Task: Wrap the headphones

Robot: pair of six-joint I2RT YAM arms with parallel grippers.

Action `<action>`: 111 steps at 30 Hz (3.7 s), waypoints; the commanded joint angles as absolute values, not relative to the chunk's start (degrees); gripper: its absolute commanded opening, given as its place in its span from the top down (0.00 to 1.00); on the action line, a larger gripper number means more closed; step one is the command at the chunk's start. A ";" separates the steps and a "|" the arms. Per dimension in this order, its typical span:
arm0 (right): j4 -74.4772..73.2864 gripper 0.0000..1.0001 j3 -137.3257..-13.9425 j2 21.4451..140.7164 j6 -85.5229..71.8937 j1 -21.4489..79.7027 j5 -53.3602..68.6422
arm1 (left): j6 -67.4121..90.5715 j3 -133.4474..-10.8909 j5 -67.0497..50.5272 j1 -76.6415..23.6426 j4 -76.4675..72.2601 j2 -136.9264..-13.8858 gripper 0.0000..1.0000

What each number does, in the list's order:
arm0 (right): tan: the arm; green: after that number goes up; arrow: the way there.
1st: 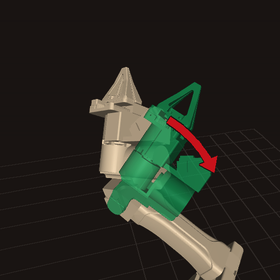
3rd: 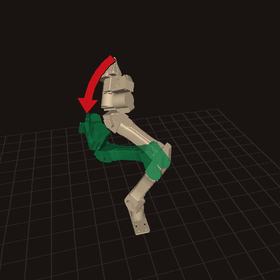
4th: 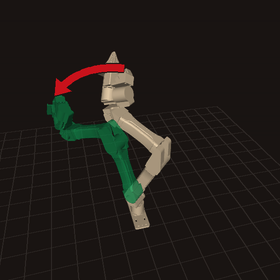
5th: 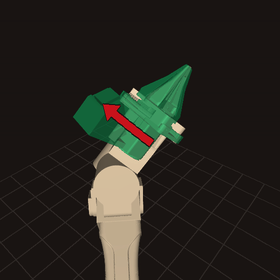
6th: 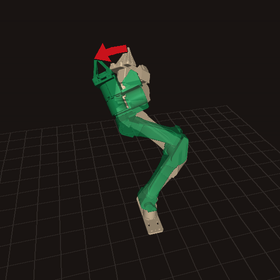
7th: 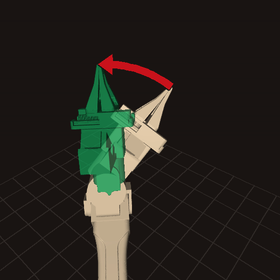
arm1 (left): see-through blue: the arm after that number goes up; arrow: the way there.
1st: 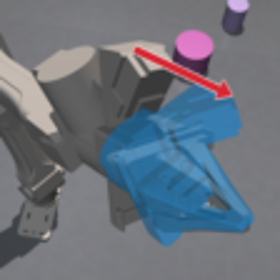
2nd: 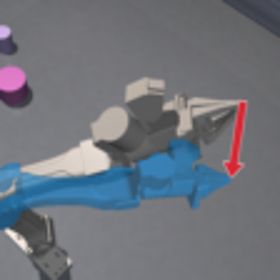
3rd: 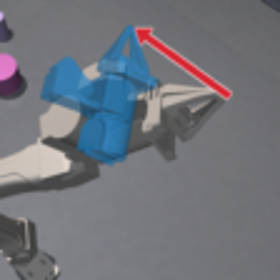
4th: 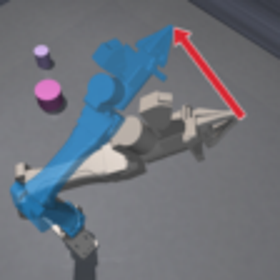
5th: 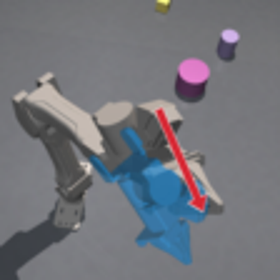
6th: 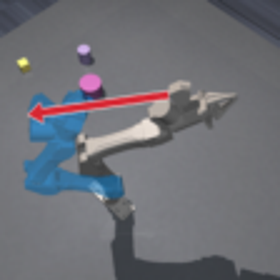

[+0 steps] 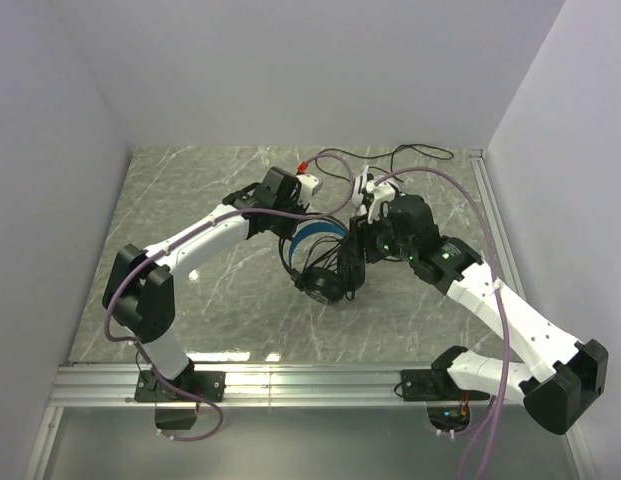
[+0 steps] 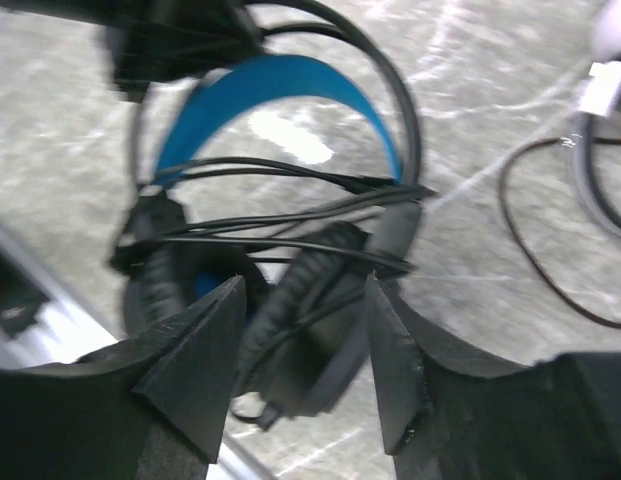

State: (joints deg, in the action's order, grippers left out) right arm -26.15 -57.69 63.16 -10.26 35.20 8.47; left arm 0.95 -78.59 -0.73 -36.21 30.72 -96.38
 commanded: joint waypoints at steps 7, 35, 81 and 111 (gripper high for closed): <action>-14.60 0.74 -56.69 61.26 -19.41 36.56 22.24 | 3.16 -83.23 -4.48 -36.47 28.30 -96.68 1.00; -11.07 1.00 -57.92 76.55 -26.46 44.12 2.29 | 3.96 -81.39 -1.84 -36.56 27.25 -95.27 1.00; -5.72 0.94 -44.39 52.56 -27.86 32.25 -0.35 | 47.90 -89.04 10.55 12.65 20.40 -116.27 1.00; -15.39 0.65 -54.59 74.18 -39.01 22.07 -10.20 | 55.81 -80.42 10.11 14.41 26.01 -105.12 0.01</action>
